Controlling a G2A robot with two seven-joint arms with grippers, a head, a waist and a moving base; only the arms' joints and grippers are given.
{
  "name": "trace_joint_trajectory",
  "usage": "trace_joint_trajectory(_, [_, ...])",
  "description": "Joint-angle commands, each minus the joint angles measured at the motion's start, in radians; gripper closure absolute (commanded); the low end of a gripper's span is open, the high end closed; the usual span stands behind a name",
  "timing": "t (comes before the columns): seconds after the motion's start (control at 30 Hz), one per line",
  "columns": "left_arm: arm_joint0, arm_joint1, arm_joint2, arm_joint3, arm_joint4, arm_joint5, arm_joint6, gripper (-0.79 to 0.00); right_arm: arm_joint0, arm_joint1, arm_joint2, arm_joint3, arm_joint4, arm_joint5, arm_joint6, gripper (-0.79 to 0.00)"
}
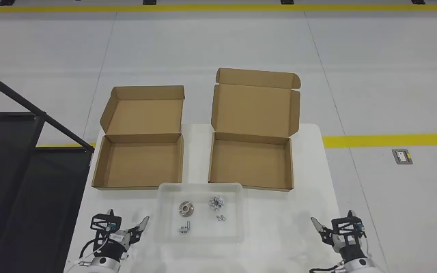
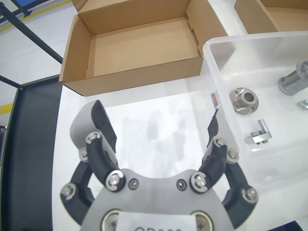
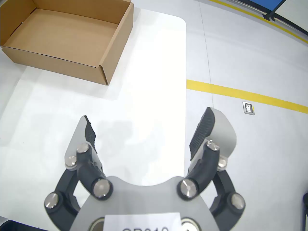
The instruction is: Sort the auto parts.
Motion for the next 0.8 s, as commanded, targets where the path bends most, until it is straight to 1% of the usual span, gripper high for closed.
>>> trace_joint_trajectory(0.0, [0.0,0.0,0.0,0.0,0.0,0.0,0.0,-0.785,0.0,0.0,0.0,0.0,0.0,0.0,0.0,-0.784])
trace_joint_trajectory(0.63, [0.0,0.0,0.0,0.0,0.0,0.0,0.0,-0.785,0.0,0.0,0.0,0.0,0.0,0.0,0.0,-0.784])
trace_joint_trajectory(0.7, [-0.003,-0.001,-0.009,0.0,-0.034,-0.009,0.016,-0.785,0.008,0.002,-0.004,-0.036,-0.019,-0.038,0.003,-0.785])
trace_joint_trajectory(0.77, [-0.003,-0.005,-0.034,-0.002,-0.113,0.004,0.031,-0.785,0.015,0.004,0.002,-0.084,-0.036,-0.054,0.026,-0.785])
